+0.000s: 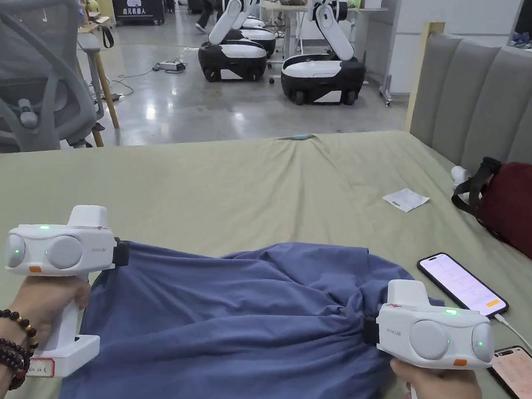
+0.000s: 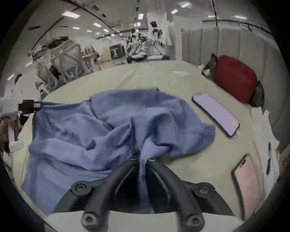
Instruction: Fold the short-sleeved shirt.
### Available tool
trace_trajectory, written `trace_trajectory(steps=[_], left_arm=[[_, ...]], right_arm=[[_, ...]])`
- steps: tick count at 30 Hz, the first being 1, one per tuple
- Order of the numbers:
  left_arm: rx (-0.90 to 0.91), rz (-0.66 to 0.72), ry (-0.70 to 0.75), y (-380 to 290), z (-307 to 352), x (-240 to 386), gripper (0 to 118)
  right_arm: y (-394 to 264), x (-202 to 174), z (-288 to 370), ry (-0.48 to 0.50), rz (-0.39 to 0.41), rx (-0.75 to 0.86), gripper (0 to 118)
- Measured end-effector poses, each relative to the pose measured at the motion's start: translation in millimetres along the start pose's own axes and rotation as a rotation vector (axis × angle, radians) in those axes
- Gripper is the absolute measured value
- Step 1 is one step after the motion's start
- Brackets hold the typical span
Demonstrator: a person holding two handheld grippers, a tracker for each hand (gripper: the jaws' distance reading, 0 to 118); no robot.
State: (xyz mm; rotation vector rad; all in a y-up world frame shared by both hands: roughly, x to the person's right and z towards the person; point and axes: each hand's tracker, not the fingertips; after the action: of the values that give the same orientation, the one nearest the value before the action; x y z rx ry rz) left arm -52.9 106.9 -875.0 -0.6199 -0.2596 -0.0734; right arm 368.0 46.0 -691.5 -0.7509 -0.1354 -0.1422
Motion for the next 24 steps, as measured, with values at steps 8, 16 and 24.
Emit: trace_trajectory(steps=[8,16,24], left_arm=[[0.267,0.072,-0.017,89.7,87.4,-16.6,1],[0.495,-0.011,0.133,195.6,183.3,-47.6,1],[0.509,0.023,0.278,225.2,177.8,-66.2,1]], right_arm=[[128.6,-39.2,85.5,0.075,0.12,0.362,4],[289.3,-68.3,155.6,0.005,0.192,0.567,4],[377.1,-77.4,147.2,-0.053,0.142,0.556,4]])
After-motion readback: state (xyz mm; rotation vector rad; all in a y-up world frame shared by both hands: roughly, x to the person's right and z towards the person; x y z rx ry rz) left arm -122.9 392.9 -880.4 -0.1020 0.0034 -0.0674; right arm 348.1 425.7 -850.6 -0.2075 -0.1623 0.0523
